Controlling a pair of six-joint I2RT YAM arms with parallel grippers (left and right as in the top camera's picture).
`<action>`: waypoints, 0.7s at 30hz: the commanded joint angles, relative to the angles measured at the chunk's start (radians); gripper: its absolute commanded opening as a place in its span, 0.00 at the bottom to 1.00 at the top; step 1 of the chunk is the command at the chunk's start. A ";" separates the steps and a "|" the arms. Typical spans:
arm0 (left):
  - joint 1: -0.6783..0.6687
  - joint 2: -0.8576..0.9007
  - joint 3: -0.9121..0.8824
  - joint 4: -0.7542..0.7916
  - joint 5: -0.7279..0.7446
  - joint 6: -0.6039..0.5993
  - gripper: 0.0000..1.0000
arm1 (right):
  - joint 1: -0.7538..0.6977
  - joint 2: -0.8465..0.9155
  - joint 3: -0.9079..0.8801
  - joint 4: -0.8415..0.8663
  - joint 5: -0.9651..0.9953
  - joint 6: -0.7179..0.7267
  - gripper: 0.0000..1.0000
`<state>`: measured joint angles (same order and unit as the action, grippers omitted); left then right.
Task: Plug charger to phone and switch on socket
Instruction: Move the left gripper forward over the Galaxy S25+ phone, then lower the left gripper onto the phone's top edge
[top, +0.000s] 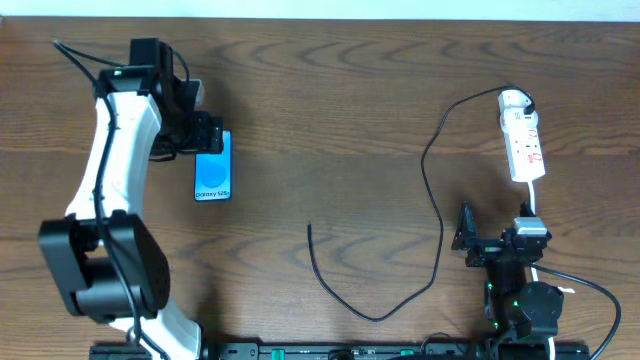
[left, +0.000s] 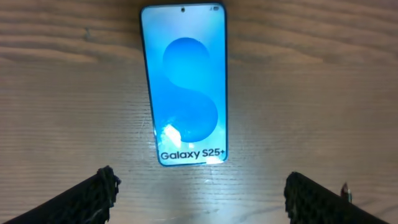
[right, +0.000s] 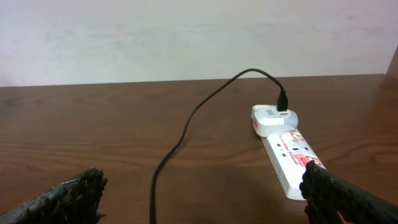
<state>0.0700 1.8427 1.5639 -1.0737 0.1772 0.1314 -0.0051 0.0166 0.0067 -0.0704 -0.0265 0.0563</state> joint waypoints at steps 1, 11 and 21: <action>-0.002 0.068 -0.004 0.006 -0.013 -0.004 0.87 | 0.007 -0.011 -0.001 -0.004 -0.002 -0.009 0.99; -0.002 0.142 -0.004 0.063 -0.013 -0.092 0.98 | 0.007 -0.011 -0.001 -0.004 -0.002 -0.009 0.99; -0.002 0.142 -0.004 0.080 -0.012 -0.092 0.98 | 0.007 -0.011 -0.001 -0.004 -0.002 -0.009 0.99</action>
<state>0.0700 1.9793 1.5620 -0.9939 0.1738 0.0483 -0.0051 0.0166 0.0067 -0.0704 -0.0261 0.0563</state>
